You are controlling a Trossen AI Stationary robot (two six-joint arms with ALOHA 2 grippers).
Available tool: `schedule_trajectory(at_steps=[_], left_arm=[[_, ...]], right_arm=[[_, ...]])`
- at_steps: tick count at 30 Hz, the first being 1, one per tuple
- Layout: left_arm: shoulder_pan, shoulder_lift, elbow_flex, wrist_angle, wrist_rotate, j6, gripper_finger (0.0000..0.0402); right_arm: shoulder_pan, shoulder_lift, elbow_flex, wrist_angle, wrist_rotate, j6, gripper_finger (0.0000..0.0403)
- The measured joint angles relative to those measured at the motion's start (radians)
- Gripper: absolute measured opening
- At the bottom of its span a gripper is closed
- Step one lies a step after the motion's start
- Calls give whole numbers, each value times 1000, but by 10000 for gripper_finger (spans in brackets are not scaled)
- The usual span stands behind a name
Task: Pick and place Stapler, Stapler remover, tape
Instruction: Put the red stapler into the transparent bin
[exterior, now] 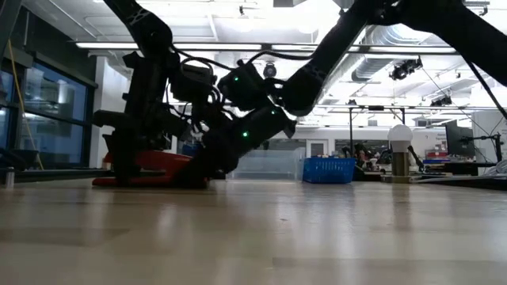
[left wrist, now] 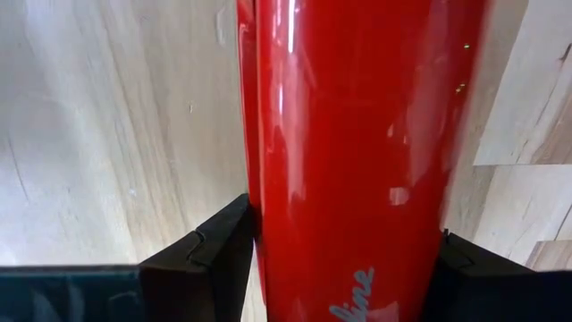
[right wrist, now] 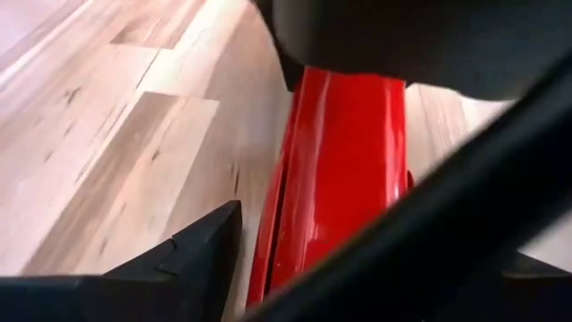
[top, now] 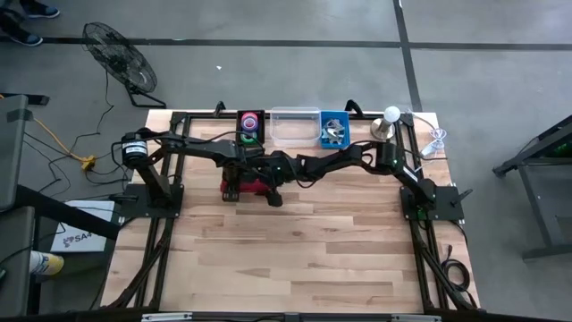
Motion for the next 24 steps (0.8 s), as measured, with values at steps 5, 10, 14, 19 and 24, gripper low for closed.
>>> schedule_trajectory(at_steps=[5,10,14,19,24], left_arm=[[0,-1,-3,-7,0,-1,191],[0,-1,-3,-5,1,0,191],[0,0,-4,-4,0,3,214],[-2,0,-4,-12,-18,5,354],[-2,-4,-2,-38,-51,-29,385]], right_arm=[[8,5,12,-53,50,93,255],[4,6,12,-65,28,163,203],[3,3,12,-81,20,171,189],[-4,-32,10,-183,-17,162,189],[-18,-74,8,-269,-59,147,189]])
